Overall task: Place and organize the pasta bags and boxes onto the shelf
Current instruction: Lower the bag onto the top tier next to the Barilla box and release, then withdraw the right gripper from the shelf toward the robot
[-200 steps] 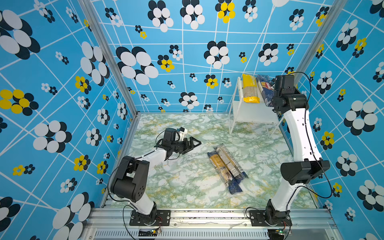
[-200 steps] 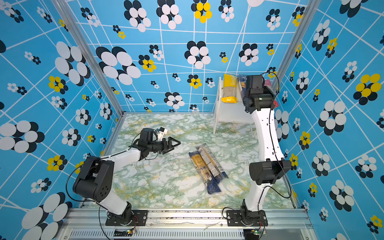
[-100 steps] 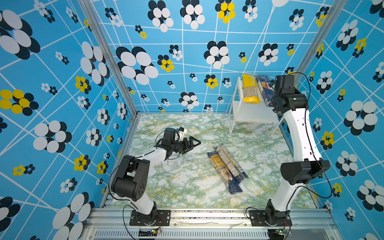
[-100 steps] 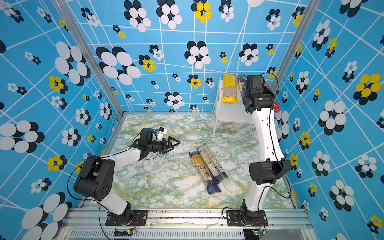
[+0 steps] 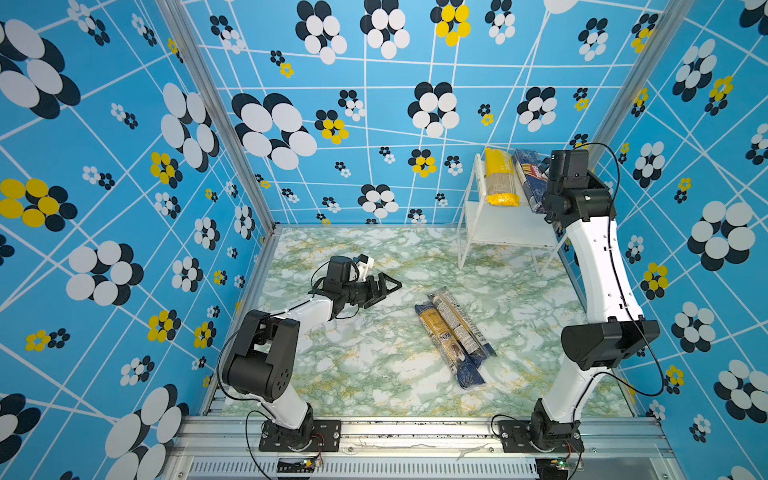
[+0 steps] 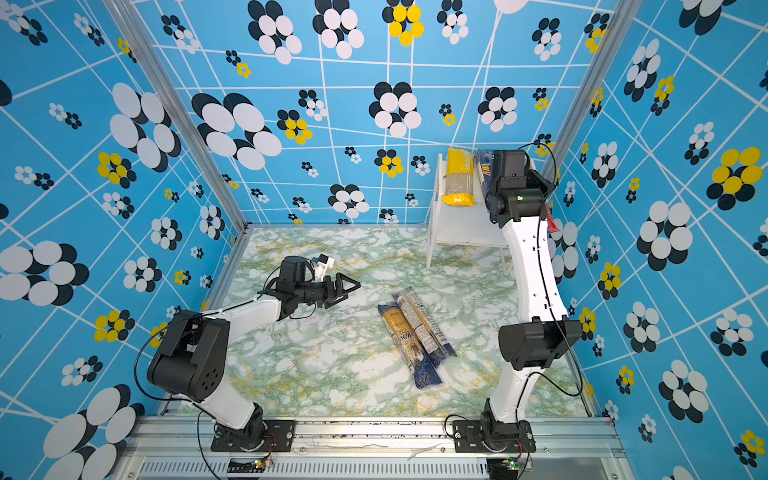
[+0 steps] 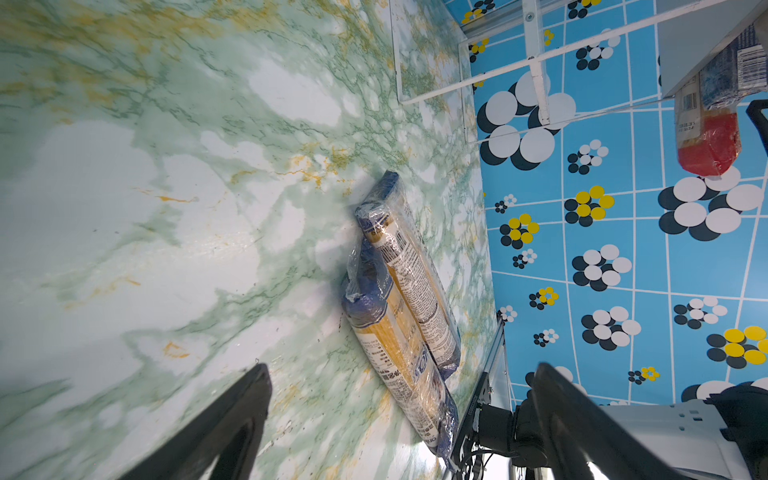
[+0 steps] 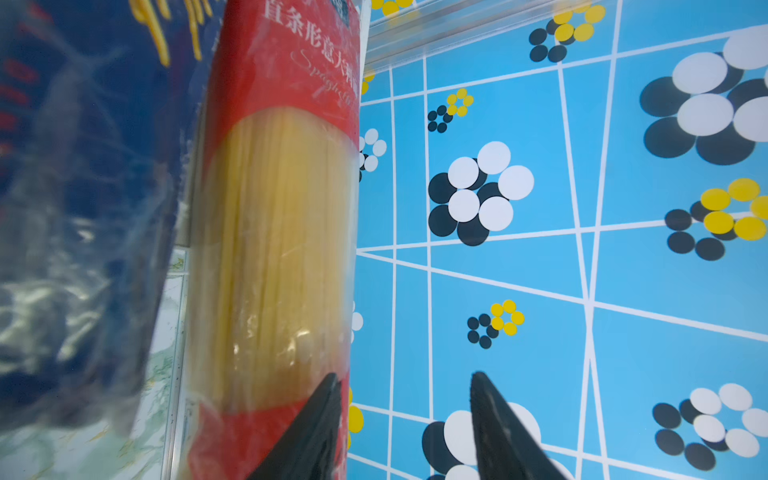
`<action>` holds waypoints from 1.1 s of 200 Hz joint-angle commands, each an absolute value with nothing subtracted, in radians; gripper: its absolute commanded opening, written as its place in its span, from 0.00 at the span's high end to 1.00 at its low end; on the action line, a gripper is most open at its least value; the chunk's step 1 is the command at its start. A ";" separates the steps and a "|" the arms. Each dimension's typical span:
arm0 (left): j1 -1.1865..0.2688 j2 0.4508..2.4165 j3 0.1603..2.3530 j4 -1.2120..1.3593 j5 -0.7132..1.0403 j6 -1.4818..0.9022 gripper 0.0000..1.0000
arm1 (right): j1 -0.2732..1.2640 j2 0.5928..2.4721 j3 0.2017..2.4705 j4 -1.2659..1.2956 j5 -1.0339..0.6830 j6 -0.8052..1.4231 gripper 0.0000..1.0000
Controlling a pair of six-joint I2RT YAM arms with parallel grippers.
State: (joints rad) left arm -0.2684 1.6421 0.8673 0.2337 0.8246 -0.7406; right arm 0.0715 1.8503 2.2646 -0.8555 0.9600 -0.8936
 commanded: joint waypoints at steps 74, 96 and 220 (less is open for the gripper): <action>-0.265 1.622 0.895 0.217 0.829 -0.733 0.01 | 0.156 1.503 2.094 -0.937 0.676 -0.478 0.35; -0.268 1.611 0.896 0.203 0.818 -0.728 0.01 | 0.176 1.287 1.817 -0.776 0.445 -0.384 0.34; -0.309 1.568 0.905 0.140 0.761 -0.713 0.01 | 0.177 0.602 0.782 -0.221 0.109 -0.120 0.37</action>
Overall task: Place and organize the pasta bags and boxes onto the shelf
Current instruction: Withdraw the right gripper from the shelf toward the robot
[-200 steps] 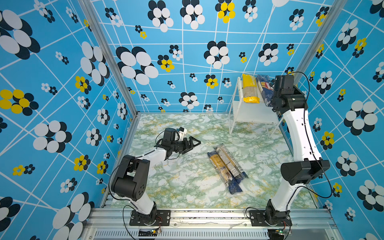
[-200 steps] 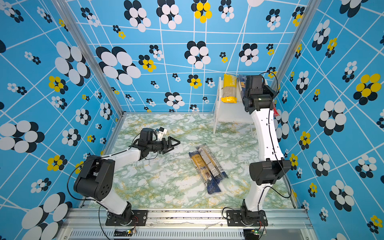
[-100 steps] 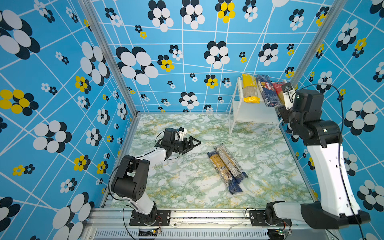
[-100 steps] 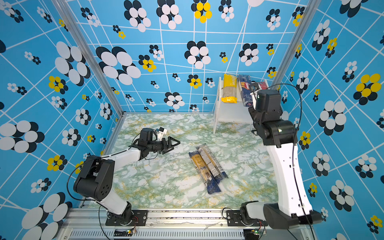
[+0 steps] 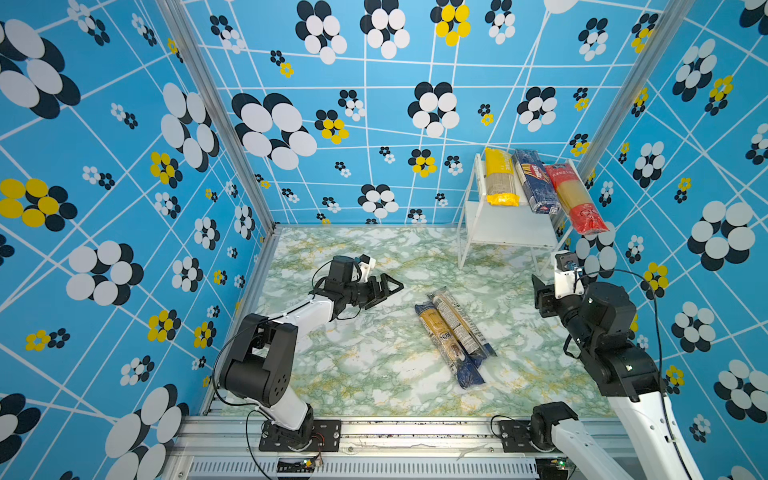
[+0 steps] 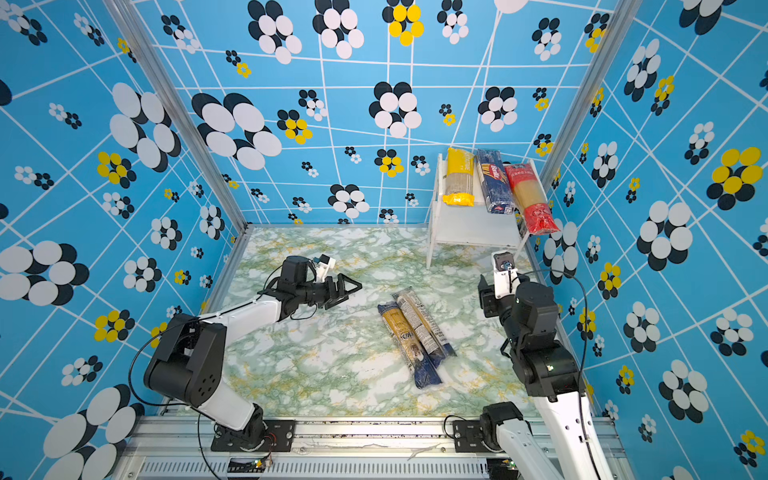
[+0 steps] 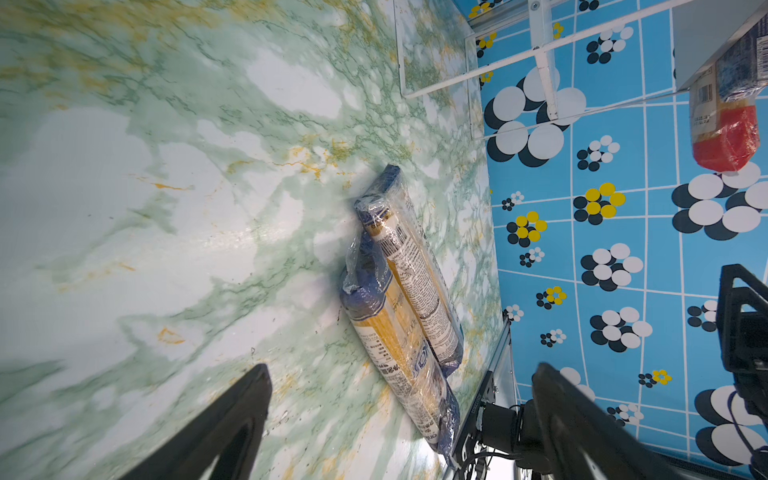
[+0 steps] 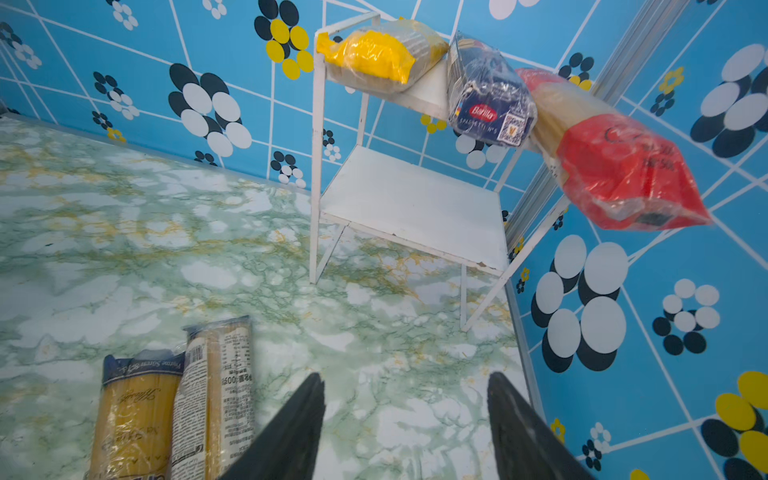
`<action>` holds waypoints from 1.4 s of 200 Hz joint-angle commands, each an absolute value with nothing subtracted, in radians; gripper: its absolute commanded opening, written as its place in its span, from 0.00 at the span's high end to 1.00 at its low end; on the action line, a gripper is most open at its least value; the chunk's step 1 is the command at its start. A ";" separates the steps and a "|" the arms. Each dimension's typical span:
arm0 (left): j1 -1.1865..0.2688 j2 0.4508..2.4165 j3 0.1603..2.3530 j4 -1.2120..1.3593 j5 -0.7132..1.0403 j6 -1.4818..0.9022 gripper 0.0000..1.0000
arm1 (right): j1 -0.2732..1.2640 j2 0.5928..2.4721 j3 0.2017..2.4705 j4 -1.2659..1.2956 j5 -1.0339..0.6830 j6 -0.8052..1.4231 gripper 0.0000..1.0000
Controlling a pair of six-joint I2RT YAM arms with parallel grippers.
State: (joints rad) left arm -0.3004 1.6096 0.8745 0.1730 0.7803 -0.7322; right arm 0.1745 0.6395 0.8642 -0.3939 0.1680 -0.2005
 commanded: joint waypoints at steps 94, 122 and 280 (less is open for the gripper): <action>-0.319 1.527 0.902 0.089 0.726 -0.700 0.01 | -0.039 0.655 0.475 0.276 -0.203 0.200 0.38; -0.319 1.520 0.900 0.084 0.720 -0.698 0.01 | -0.158 0.721 0.446 0.406 -0.353 0.319 0.38; -0.334 1.500 0.895 0.057 0.685 -0.693 0.01 | -0.505 1.285 0.460 1.405 -0.668 1.074 0.41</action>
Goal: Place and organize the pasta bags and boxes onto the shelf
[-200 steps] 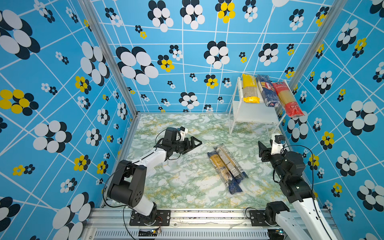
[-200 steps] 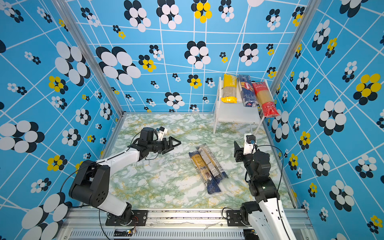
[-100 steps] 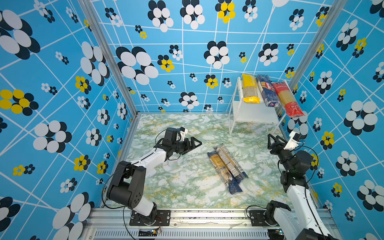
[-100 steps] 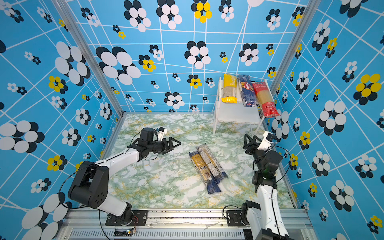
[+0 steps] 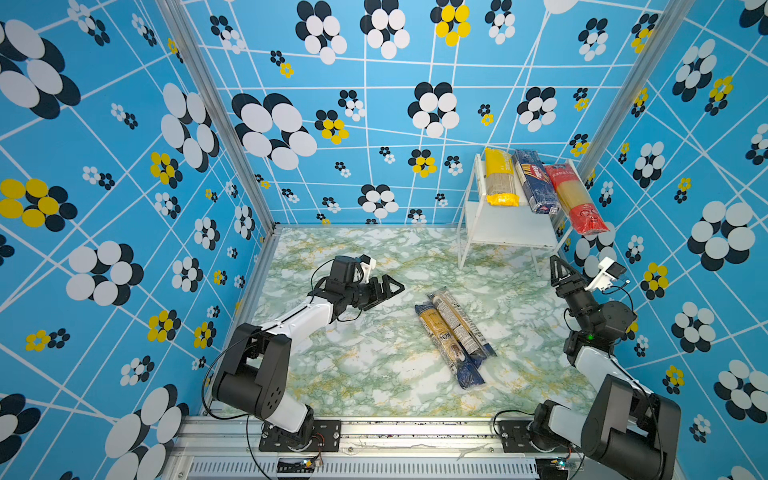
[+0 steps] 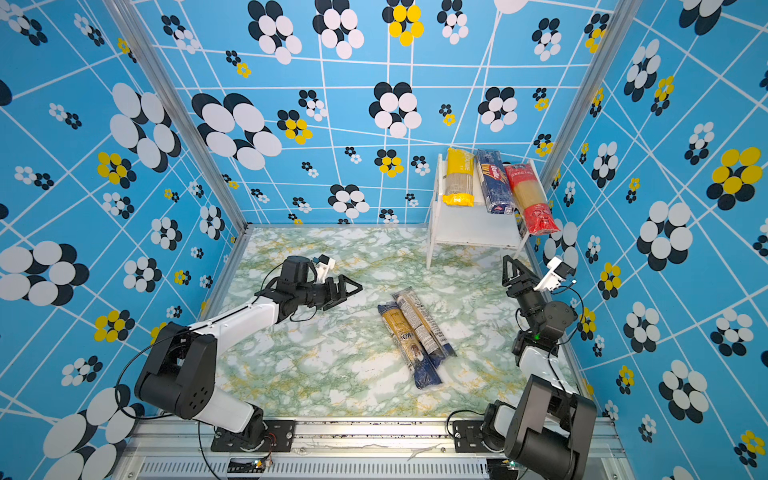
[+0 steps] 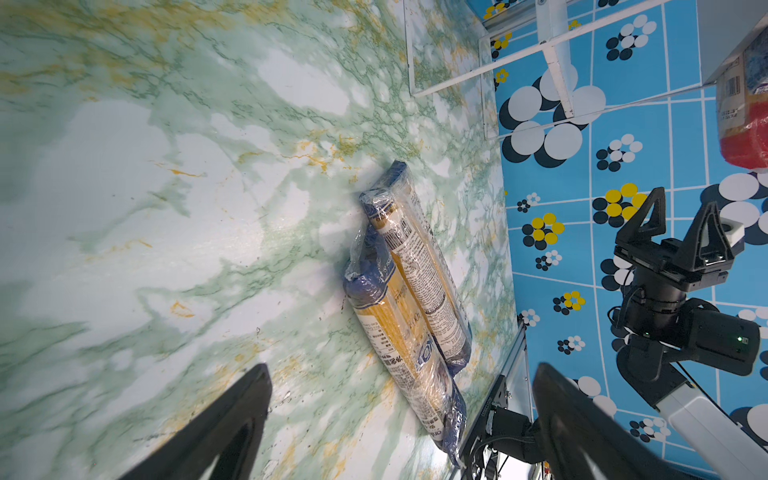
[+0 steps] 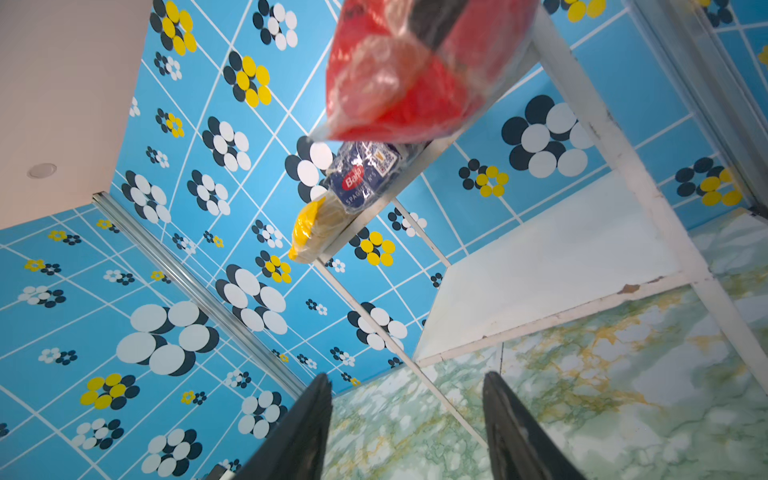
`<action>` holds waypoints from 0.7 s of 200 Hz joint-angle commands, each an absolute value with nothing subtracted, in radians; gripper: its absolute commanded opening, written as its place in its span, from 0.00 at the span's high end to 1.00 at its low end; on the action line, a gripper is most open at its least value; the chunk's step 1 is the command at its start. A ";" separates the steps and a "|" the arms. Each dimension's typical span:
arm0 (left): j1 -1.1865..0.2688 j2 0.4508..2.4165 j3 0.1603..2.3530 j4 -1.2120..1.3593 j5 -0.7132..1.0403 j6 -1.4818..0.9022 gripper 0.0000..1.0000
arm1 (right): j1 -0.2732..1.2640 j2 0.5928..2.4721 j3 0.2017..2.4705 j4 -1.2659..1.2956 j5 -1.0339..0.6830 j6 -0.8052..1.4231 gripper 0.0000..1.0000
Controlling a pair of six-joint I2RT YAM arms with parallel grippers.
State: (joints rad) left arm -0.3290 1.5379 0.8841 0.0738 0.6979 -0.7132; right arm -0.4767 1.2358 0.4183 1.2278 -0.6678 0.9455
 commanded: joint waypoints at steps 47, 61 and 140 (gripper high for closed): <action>-0.334 1.500 0.888 0.061 0.682 -0.697 0.01 | -0.516 1.277 0.500 1.405 -0.685 1.072 0.48; -0.336 1.502 0.887 0.065 0.683 -0.699 0.01 | -0.524 1.272 0.497 1.405 -0.669 1.079 0.49; -0.338 1.496 0.883 0.061 0.680 -0.696 0.01 | -0.553 1.233 0.502 1.405 -0.601 1.119 0.52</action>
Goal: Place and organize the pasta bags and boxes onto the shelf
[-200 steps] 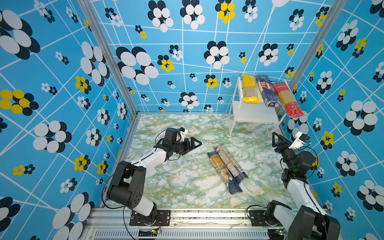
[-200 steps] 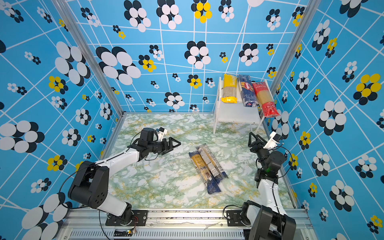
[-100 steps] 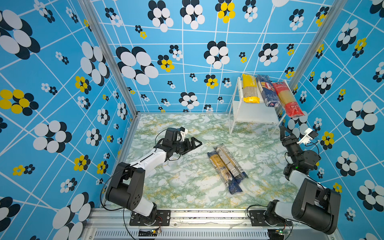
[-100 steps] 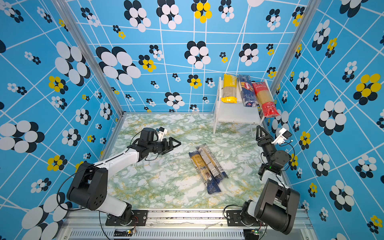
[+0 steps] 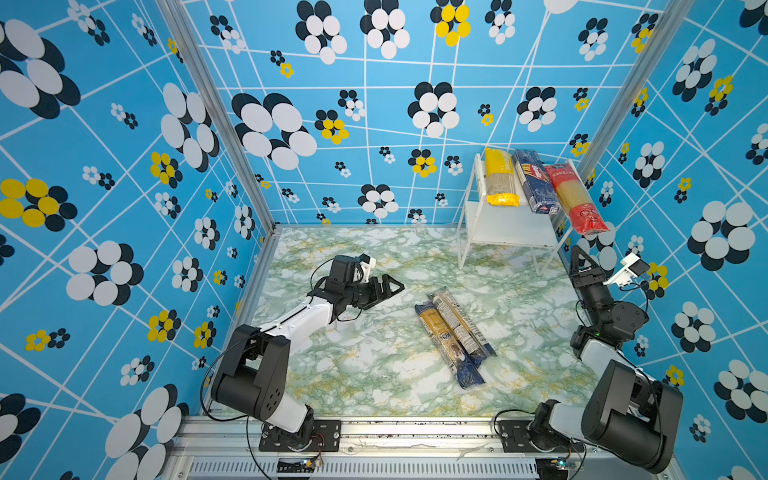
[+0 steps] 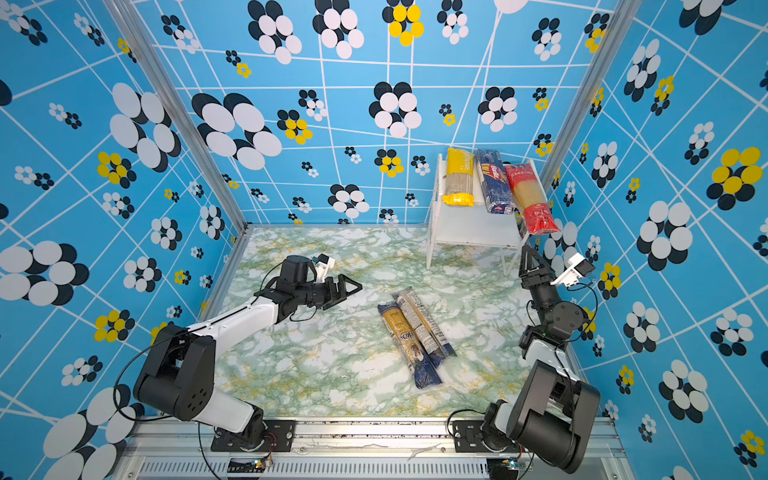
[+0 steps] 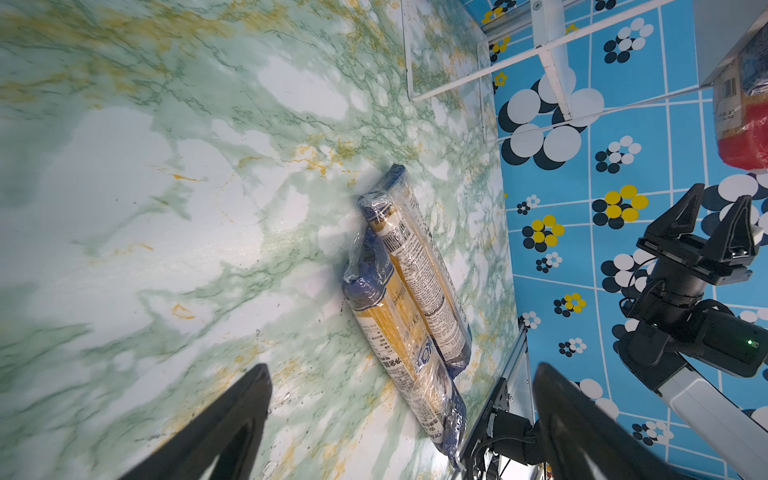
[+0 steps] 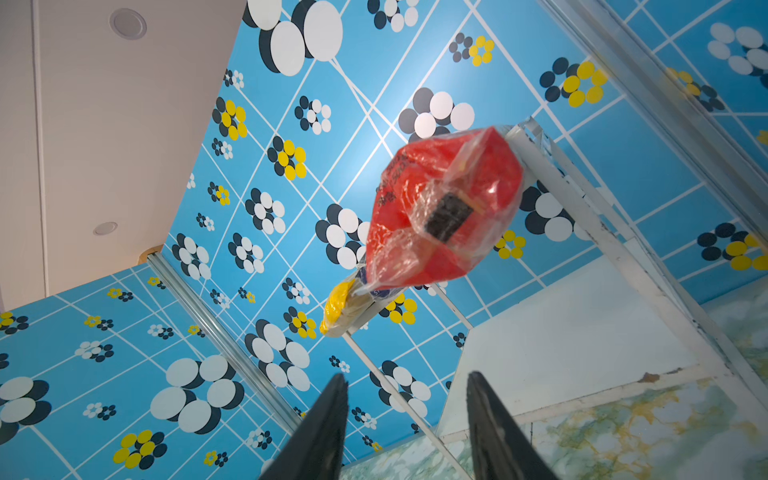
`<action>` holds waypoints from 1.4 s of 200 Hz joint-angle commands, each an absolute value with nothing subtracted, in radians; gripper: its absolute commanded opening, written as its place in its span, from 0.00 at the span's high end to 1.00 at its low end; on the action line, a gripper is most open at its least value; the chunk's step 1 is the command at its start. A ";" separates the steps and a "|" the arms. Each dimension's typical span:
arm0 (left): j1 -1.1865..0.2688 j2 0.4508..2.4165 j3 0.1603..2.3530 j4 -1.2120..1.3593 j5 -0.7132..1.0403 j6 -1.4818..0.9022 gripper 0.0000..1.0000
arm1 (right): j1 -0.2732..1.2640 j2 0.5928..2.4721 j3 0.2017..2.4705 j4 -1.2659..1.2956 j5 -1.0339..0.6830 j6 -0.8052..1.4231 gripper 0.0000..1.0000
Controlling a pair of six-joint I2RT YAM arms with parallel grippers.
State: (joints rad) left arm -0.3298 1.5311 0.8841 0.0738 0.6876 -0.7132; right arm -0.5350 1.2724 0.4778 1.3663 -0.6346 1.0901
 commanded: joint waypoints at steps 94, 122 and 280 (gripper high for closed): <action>-0.338 1.499 0.873 0.075 0.685 -0.695 0.01 | -0.591 1.232 0.500 1.405 -0.468 1.123 0.55; -0.337 1.507 0.877 0.081 0.686 -0.698 0.01 | -0.591 1.270 0.520 1.406 -0.449 1.081 0.58; -0.341 1.534 0.900 0.086 0.688 -0.705 0.01 | -0.514 1.347 0.582 1.406 -0.411 0.969 0.62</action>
State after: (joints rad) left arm -0.3298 1.5284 0.8841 0.0746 0.6876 -0.7136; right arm -0.5415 1.3437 0.5495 1.3731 -0.4267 1.0096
